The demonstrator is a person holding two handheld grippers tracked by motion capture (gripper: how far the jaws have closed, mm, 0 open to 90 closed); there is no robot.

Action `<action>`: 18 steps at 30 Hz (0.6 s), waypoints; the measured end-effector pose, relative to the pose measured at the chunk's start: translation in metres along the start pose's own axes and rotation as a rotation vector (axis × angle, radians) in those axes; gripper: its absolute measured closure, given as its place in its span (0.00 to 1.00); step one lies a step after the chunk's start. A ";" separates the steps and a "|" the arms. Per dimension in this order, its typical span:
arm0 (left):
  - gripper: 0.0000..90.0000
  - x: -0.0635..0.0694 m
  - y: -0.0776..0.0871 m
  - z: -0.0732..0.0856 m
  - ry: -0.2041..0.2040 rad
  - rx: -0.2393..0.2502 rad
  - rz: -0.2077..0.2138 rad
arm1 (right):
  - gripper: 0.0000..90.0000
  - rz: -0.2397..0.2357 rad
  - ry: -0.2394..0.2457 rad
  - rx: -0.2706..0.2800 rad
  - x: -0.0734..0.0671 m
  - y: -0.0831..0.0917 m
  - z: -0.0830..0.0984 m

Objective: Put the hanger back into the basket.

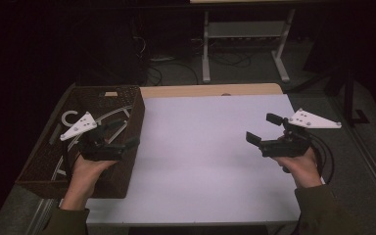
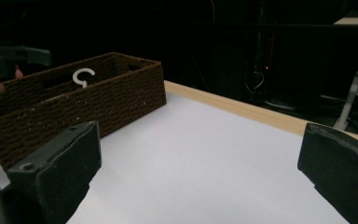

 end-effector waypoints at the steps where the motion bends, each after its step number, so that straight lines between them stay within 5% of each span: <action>1: 0.03 0.001 0.000 0.003 0.006 0.012 0.000 | 0.00 -0.007 -0.003 0.010 0.000 -0.001 -0.002; 18: 0.03 0.005 -0.003 0.012 -0.010 0.023 0.006 | 0.00 -0.027 -0.009 0.067 0.001 0.007 -0.008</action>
Point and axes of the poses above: each handheld gripper's, and its own axes: y roughly backward along the jaws, z roughly out of its underside, x roughly to its right, the point moved 1 cm from there along -y, roughly forward along the jaws, and after that the axes turned 4 degrees about x, right-handed, at the moved point
